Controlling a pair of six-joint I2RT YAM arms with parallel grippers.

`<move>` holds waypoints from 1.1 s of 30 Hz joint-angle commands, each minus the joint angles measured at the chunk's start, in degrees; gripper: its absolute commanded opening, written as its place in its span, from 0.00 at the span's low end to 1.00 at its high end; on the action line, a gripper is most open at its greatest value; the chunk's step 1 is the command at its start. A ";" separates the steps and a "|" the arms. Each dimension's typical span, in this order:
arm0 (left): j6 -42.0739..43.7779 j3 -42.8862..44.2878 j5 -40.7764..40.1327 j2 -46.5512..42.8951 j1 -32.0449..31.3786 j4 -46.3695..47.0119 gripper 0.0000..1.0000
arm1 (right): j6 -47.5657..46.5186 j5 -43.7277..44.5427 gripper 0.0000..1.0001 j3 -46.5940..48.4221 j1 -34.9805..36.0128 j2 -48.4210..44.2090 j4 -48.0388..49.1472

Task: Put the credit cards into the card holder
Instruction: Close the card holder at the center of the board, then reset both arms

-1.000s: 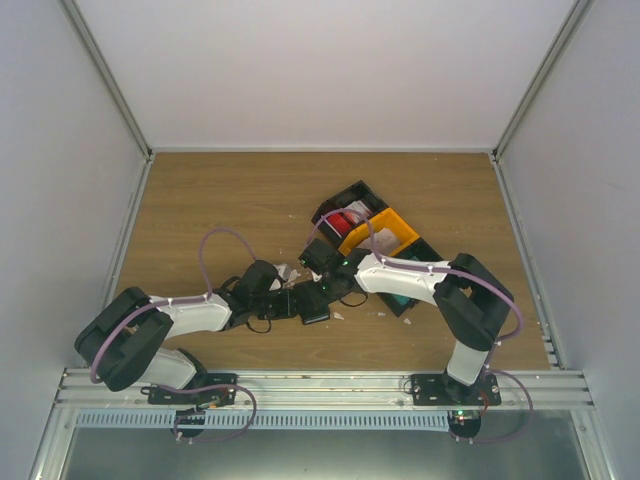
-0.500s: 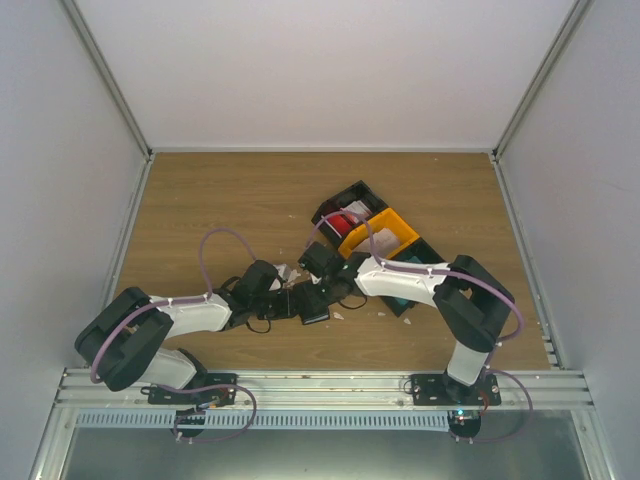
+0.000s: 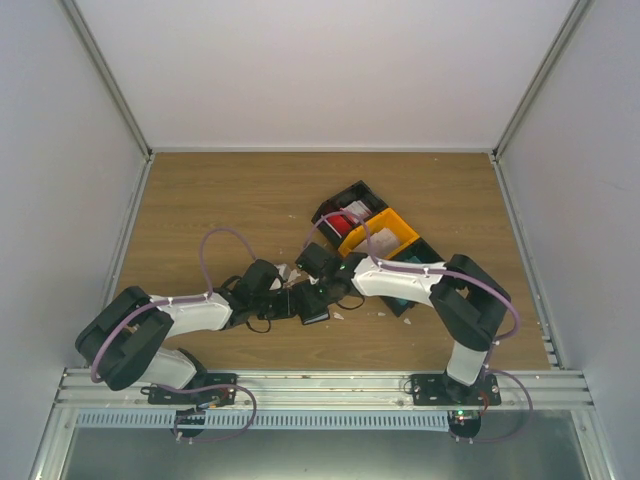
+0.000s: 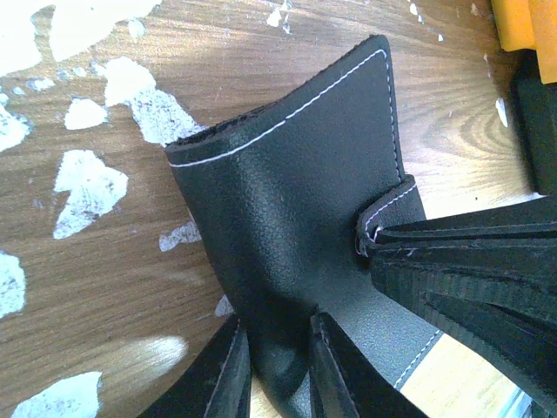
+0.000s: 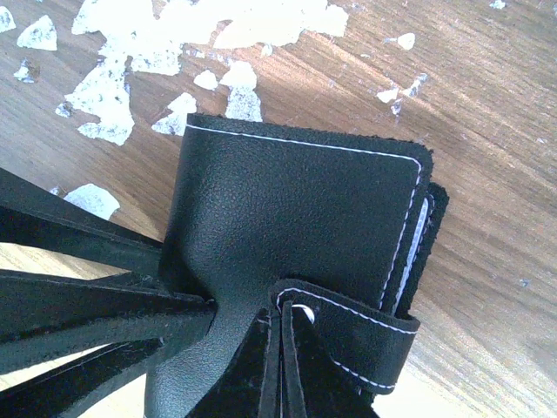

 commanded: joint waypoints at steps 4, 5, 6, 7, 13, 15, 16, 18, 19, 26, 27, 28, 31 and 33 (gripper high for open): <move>0.39 0.57 -0.46 1.34 -0.68 1.33 0.20 | 0.16 -0.22 0.01 0.25 1.98 8.45 -12.18; 0.13 0.31 -0.56 0.97 -0.68 1.59 0.20 | 0.10 -0.43 0.01 0.64 1.98 8.29 -12.55; -0.09 0.17 -0.75 0.55 -0.68 1.66 0.21 | 0.17 -0.58 0.01 1.07 1.93 7.88 -12.54; -0.21 0.10 -0.88 0.08 -0.68 1.66 0.22 | 0.22 -0.73 0.01 1.50 1.95 7.05 -12.24; -0.42 0.92 -1.97 -3.38 -0.55 -0.62 0.31 | 0.77 -0.78 0.18 5.03 0.88 -1.34 -8.00; -0.41 1.50 -3.15 -5.68 -0.35 -2.43 0.37 | 0.63 -0.81 0.26 5.54 -0.01 -4.59 -7.07; -0.41 1.72 -3.90 -7.03 -0.26 -3.44 0.40 | 0.61 -0.68 0.30 5.27 -0.49 -6.22 -6.71; 0.04 2.29 -5.63 -9.52 0.04 -5.71 0.46 | 0.84 0.35 0.37 4.46 -1.46 -9.52 -6.25; 0.73 2.81 -6.54 -10.81 0.29 -7.47 0.48 | 0.99 1.53 0.42 3.95 -1.98 -10.93 -6.32; 6.14 7.52 -9.28 -18.80 2.03 -13.41 0.73 | 1.78 14.58 0.58 -1.81 -5.31 -21.00 -5.45; 7.82 8.84 -9.85 -20.14 2.05 -13.84 0.82 | 0.81 16.23 0.59 -2.97 -5.32 -23.10 -4.73; 9.55 10.64 -10.93 -21.45 2.05 -14.51 0.85 | 0.08 17.93 0.61 -4.09 -5.36 -25.24 -4.01; 14.54 17.27 -14.86 -24.81 2.10 -17.50 0.96 | -0.60 22.87 0.65 -4.87 -5.55 -31.25 -4.88; 16.50 21.26 -17.58 -26.23 2.14 -19.26 0.99 | -0.15 26.63 0.71 -3.83 -5.58 -35.71 -7.72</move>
